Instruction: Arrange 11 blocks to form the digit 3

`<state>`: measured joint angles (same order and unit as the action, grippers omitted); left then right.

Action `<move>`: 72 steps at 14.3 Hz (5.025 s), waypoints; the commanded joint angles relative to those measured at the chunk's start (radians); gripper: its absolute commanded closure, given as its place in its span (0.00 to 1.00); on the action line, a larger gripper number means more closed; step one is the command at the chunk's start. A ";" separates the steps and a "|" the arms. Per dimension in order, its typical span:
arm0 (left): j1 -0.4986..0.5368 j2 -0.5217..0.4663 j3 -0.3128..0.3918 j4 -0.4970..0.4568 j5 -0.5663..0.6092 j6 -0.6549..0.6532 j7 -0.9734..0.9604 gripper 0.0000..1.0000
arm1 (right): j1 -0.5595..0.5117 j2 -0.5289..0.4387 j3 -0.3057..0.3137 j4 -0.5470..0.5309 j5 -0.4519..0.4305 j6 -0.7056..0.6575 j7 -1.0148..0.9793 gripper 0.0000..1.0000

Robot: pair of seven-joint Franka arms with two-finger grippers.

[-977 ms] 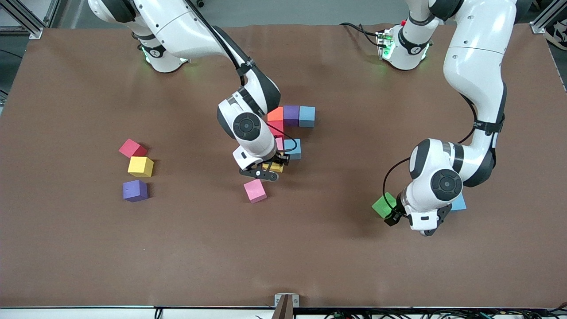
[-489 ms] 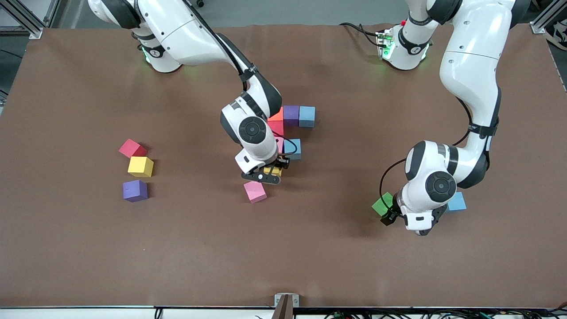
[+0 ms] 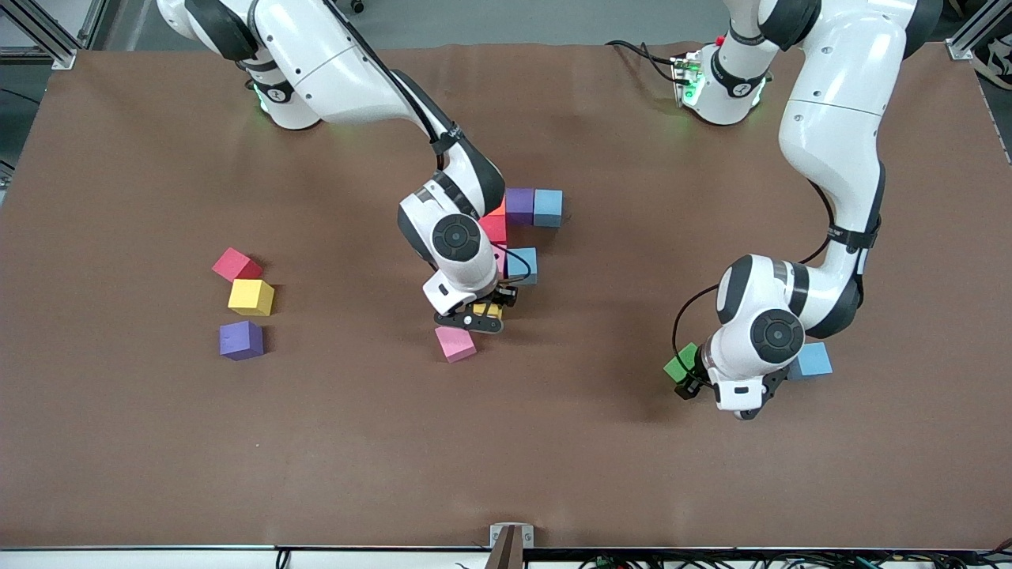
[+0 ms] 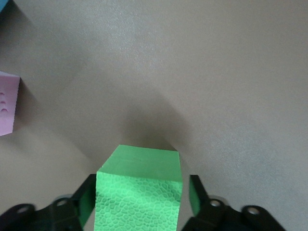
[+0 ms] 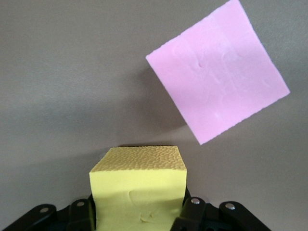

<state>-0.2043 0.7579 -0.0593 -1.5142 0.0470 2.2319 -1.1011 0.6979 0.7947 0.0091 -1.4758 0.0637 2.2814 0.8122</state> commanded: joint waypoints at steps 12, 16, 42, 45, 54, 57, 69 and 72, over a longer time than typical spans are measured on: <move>-0.095 -0.159 -0.069 -0.132 -0.033 -0.106 -0.630 0.87 | 0.045 0.012 0.000 0.005 -0.100 -0.016 -0.129 0.70; -0.101 -0.215 -0.114 -0.251 -0.033 -0.045 -0.722 0.87 | 0.028 0.009 0.000 0.008 -0.101 -0.039 -0.168 0.70; -0.310 -0.244 -0.154 -0.419 0.042 0.207 -1.324 0.85 | 0.029 -0.002 0.011 0.029 -0.078 -0.074 -0.111 0.00; -0.325 -0.238 -0.154 -0.419 0.042 0.209 -1.333 0.85 | 0.011 -0.014 0.012 0.089 -0.039 -0.179 -0.116 0.00; -0.342 -0.218 -0.154 -0.419 0.042 0.226 -1.343 0.85 | -0.057 -0.089 0.005 0.103 -0.035 -0.267 -0.299 0.00; -0.343 -0.218 -0.154 -0.419 0.042 0.225 -1.343 0.85 | -0.099 -0.095 0.006 0.103 -0.039 -0.292 -0.468 0.00; -0.345 -0.206 -0.154 -0.406 0.042 0.226 -1.343 0.84 | -0.141 -0.011 0.023 0.095 -0.030 -0.060 -0.651 0.00; -0.346 -0.204 -0.154 -0.405 0.042 0.241 -1.343 0.83 | -0.140 0.011 0.023 0.089 -0.030 -0.037 -0.659 0.00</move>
<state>-0.5407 0.5492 -0.2177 -1.9199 0.0693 2.4520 -2.4218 0.5675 0.8040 0.0217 -1.3683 0.0205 2.2194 0.1751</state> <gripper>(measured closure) 0.441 0.000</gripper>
